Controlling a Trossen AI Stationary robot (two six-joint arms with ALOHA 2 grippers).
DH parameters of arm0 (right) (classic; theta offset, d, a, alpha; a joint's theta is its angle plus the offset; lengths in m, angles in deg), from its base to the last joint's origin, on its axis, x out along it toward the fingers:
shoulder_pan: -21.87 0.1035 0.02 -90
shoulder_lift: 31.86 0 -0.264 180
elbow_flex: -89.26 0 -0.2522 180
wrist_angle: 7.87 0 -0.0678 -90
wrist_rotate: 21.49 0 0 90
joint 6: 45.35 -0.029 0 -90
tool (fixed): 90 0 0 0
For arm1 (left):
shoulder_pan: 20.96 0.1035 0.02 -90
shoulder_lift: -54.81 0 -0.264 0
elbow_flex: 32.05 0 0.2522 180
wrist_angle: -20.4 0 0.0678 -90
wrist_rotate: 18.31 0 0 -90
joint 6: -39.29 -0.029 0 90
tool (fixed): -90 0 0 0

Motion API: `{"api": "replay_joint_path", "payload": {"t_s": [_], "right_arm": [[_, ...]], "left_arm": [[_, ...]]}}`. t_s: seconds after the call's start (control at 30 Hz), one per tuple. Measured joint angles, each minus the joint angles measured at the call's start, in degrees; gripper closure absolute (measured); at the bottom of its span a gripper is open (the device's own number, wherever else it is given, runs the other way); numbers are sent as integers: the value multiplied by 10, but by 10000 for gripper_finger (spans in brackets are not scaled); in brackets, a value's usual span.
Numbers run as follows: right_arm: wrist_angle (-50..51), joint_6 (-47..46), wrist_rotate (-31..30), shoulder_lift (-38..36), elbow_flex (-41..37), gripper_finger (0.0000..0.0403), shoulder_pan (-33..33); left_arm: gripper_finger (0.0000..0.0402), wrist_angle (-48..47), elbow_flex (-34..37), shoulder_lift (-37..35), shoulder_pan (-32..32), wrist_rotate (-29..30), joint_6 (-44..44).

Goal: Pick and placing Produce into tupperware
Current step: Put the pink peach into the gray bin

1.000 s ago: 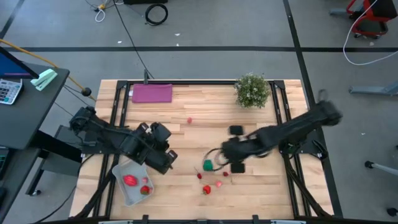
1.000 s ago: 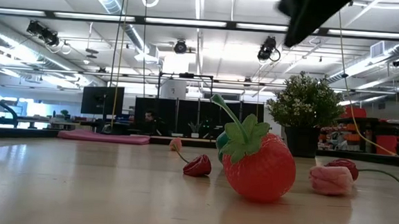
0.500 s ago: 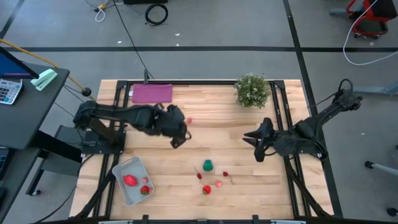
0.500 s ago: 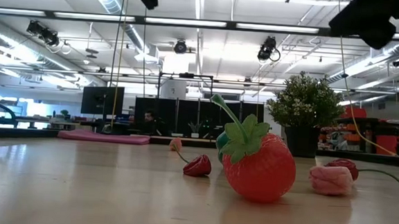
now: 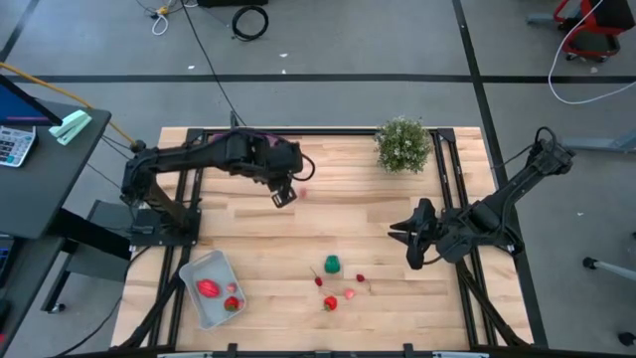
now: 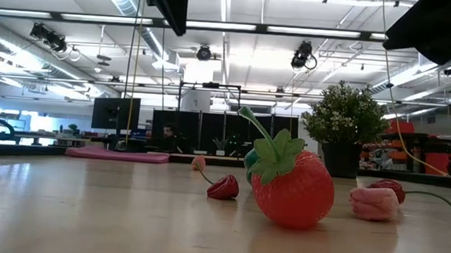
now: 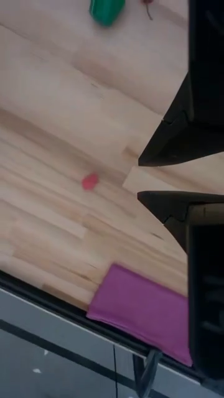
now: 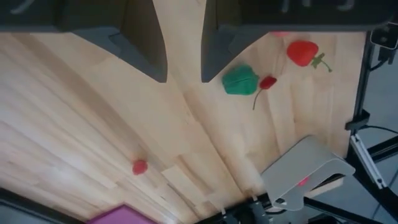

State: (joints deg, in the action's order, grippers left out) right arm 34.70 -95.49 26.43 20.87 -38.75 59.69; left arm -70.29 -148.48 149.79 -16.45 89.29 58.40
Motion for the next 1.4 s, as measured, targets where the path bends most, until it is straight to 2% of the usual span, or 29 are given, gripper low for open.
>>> {"api": "replay_joint_path", "payload": {"t_s": [0.13, 0.3, 0.47, 0.6, 0.7, 0.8, 0.9, 1.0, 1.1, 1.17, 1.27, 1.4], "right_arm": [[3, 11, 0, 0, 0, 298, 0], [21, 3, 1, 0, -5, 298, 8], [46, -38, 1, 0, -9, 298, 29], [44, -61, -1, 1, -9, 298, 42], [43, -64, -8, 2, -9, 298, 47], [42, -67, -19, 2, -9, 298, 47], [39, -67, -23, 2, -9, 298, 47], [39, -66, -47, 2, -9, 298, 47], [39, -52, -84, 2, -9, 298, 42], [38, -49, -97, 2, -9, 298, 35], [38, -49, -100, 2, -9, 298, 21], [37, -48, -100, 2, -9, 298, -3]], "left_arm": [[324, -18, 0, 0, 11, -2, -16], [322, -121, 0, -32, 7, 2, 17], [324, -124, 0, -140, 1, 13, 50], [323, -95, 9, -241, -18, 66, 103], [322, -4, 90, -323, -36, 97, 115], [327, 143, 234, -406, -55, 98, 77], [333, 301, 390, -467, -69, 75, 41], [338, 468, 519, -495, -70, 20, 38], [342, 607, 620, -489, -69, -24, 46], [342, 667, 669, -466, -65, -29, 59], [338, 688, 706, -427, -40, -20, 58], [326, 694, 711, -346, 2, -25, 66]]}}
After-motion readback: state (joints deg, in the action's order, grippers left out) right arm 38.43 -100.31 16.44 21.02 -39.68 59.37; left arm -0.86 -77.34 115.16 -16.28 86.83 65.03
